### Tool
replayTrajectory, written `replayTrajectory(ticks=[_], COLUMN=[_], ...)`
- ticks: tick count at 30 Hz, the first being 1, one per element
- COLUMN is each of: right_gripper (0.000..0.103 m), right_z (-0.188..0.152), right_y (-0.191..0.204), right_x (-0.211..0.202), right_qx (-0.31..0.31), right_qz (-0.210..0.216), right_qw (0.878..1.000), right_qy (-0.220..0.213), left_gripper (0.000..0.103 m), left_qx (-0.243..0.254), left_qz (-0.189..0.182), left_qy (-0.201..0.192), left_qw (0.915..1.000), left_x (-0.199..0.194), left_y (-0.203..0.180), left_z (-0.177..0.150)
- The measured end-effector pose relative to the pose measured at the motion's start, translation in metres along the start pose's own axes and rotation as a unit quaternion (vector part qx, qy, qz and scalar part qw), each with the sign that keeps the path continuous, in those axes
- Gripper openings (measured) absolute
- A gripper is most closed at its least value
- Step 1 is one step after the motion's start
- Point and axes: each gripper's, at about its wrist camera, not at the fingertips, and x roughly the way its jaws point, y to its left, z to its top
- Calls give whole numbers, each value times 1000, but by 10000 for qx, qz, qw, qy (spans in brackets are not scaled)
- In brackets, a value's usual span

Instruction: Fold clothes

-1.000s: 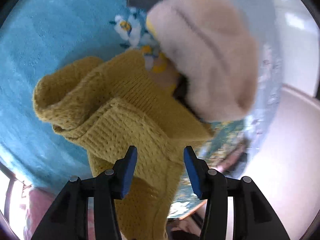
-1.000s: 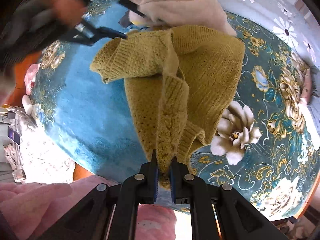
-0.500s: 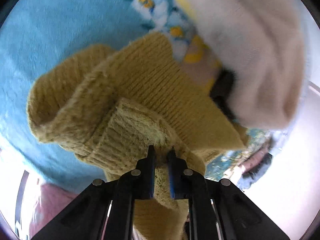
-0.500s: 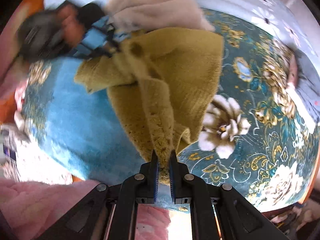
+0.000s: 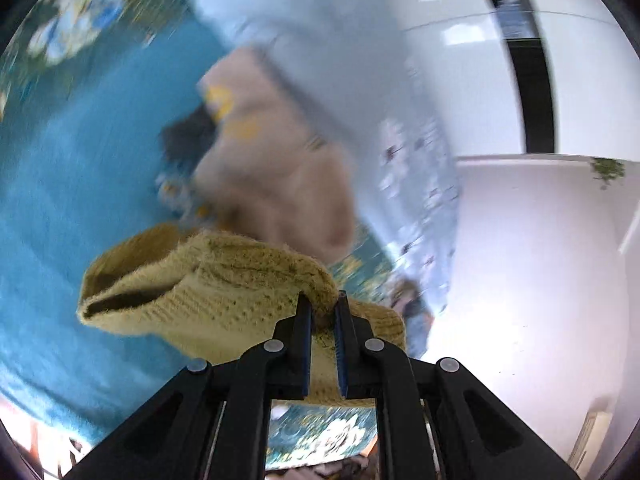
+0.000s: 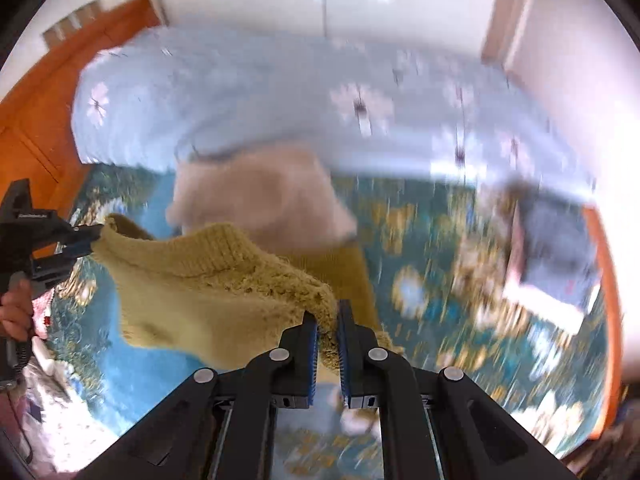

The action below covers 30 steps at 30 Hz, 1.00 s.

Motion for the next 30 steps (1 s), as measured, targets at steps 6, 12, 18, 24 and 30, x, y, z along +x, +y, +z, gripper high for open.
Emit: replayTrajectory(ticks=[6, 12, 18, 24, 30], right_gripper=[9, 9, 9, 9, 9], right_z=[110, 171, 144, 33, -89], right_y=[-12, -28, -36, -47, -58], right_x=[-71, -193, -268, -160, -1], right_qx=[-166, -256, -973, -1491, -1290], right_qz=[-20, 29, -33, 120, 318], right_qw=[9932, 9619, 9249, 9655, 9905], right_qy=[-1151, -2721, -3675, -2132, 351], left_gripper=[9, 9, 10, 10, 9], left_qx=[828, 2004, 2582, 1597, -617], left_qz=[-468, -1384, -1264, -153, 1011], left_qy=[-872, -1812, -1928, -852, 350], left_qw=[9916, 9528, 9382, 9834, 9923], left_x=[-70, -169, -178, -74, 34], left_y=[-110, -223, -203, -66, 105], left_z=[32, 5, -70, -123, -164])
